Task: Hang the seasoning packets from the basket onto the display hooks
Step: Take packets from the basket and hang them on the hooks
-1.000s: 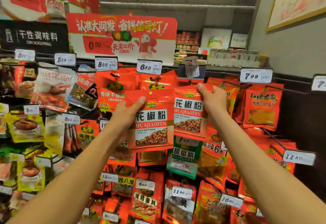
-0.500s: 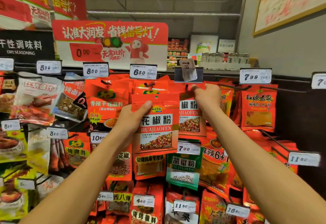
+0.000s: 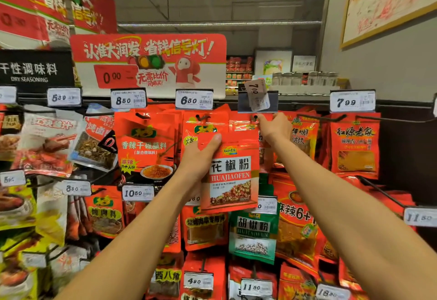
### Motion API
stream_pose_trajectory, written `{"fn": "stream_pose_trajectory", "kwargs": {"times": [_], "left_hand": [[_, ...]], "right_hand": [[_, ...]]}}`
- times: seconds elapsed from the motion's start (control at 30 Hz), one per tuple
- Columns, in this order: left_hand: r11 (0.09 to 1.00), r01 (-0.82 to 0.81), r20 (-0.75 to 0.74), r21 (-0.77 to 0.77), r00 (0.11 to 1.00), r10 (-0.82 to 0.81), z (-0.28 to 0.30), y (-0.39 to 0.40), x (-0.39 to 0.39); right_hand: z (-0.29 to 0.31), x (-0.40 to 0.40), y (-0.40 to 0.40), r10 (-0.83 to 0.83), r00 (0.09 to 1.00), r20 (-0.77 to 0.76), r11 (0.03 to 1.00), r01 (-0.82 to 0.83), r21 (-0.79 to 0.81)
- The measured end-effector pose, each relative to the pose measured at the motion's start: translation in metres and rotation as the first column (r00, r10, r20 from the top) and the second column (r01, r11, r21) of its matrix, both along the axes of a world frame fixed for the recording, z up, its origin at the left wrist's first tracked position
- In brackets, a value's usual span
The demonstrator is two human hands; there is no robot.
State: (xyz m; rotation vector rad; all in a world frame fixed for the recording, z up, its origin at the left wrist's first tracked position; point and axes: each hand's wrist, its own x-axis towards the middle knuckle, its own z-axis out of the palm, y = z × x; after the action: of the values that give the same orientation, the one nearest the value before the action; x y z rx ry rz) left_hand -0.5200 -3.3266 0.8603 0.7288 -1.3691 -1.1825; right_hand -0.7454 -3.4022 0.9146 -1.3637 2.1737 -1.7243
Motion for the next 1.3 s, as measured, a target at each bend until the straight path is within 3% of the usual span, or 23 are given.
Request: {"fn": "stream_pose_trajectory", "kwargs": {"times": [0.07,0.1,0.13,0.2,0.27,0.33,0.43,0.5,0.7,0.87,1.03,1.17,1.3], "left_hand": [[1.0,0.003,0.016,-0.008,1.0,-0.003,0.006,-0.006,-0.009],[1.0,0.012,0.023,-0.017,1.0,-0.012,0.009,-0.008,-0.015],[0.999,0.023,0.028,-0.027,0.999,-0.022,0.013,-0.01,-0.021],[0.998,0.038,0.035,-0.04,0.999,-0.037,0.02,-0.013,-0.033],[0.998,0.035,0.031,-0.046,0.999,-0.034,0.027,-0.016,-0.044],[0.999,0.011,0.024,-0.045,1.0,-0.01,0.033,-0.02,-0.052],[0.999,-0.032,0.023,-0.014,0.999,0.032,0.042,-0.023,-0.06],[0.999,-0.047,0.028,0.012,0.999,0.046,0.046,-0.024,-0.062],[0.998,-0.062,0.015,-0.005,0.998,0.062,0.049,-0.023,-0.066],[0.991,-0.132,0.051,0.028,0.99,0.131,0.05,-0.026,-0.071],[0.974,-0.203,0.154,-0.097,0.964,0.216,0.044,-0.028,-0.066],[0.966,-0.237,0.137,-0.103,0.959,0.25,0.044,-0.026,-0.061],[0.966,-0.256,0.141,-0.039,0.956,0.259,0.044,-0.028,-0.069]], "right_hand": [[-0.011,-0.002,0.019,0.08,0.995,0.054,0.98,-0.068,-0.186],[-0.017,-0.003,0.03,0.196,0.97,0.141,0.94,-0.145,-0.308],[-0.022,-0.002,0.043,0.361,0.897,0.254,0.88,-0.237,-0.412],[-0.031,-0.001,0.067,0.669,0.651,0.358,0.722,-0.455,-0.521],[-0.033,0.0,0.08,0.785,0.509,0.354,0.619,-0.61,-0.495],[-0.03,0.001,0.089,0.786,0.538,0.306,0.616,-0.639,-0.461],[-0.019,0.005,0.091,0.665,0.717,0.209,0.728,-0.56,-0.396],[-0.014,0.007,0.088,0.605,0.773,0.191,0.773,-0.512,-0.375],[-0.012,0.01,0.084,0.536,0.81,0.237,0.816,-0.425,-0.392],[-0.013,0.008,0.064,0.436,0.857,0.275,0.886,-0.356,-0.297],[-0.004,0.018,0.049,0.35,0.927,0.132,0.921,-0.316,-0.226],[-0.006,0.02,0.046,0.385,0.904,0.186,0.907,-0.334,-0.256],[-0.022,0.006,0.053,0.498,0.793,0.35,0.861,-0.403,-0.311]]}}
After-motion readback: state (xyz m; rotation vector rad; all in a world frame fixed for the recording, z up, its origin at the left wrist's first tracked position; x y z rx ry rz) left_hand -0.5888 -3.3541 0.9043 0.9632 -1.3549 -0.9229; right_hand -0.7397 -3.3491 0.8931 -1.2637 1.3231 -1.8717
